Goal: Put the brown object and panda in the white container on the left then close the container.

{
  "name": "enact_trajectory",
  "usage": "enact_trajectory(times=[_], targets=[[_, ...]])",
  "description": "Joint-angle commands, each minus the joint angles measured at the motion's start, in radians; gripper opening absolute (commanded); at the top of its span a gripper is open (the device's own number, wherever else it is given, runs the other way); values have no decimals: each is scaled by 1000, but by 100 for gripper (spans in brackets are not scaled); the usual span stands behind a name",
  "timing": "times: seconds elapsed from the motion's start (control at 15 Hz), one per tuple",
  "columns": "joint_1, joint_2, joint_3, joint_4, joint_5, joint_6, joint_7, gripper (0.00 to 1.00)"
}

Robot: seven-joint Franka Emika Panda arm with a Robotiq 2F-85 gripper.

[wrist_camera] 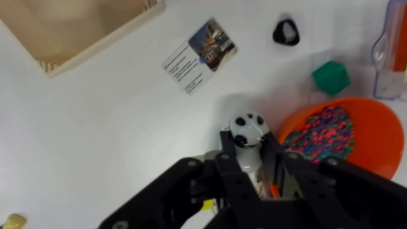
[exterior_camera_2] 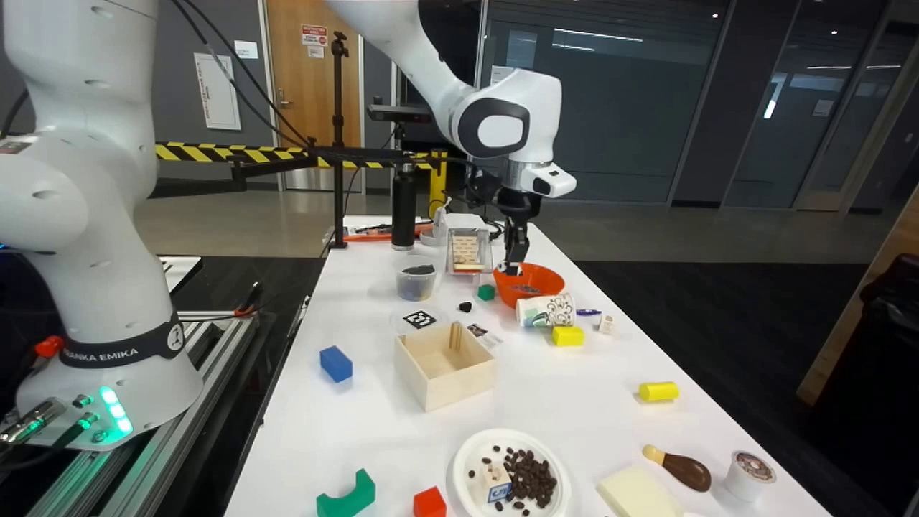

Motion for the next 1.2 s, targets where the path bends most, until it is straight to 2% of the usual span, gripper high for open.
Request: enact_trajectory(times=[0.0, 0.07, 0.13, 0.2, 0.53, 0.6, 1.13], targets=[[-55, -84, 83, -68, 143, -84, -215, 7], [-60, -85, 96, -66, 186, -100, -251, 7], [-38, -42, 72, -27, 100, -73, -151, 7], [-39, -46, 77, -30, 107, -76, -161, 27], [-39, -41, 75, -30, 107, -76, -159, 27], [-39, -41, 75, -30, 107, -76, -159, 7], [-23, -8, 162, -5, 163, -75, -257, 7]])
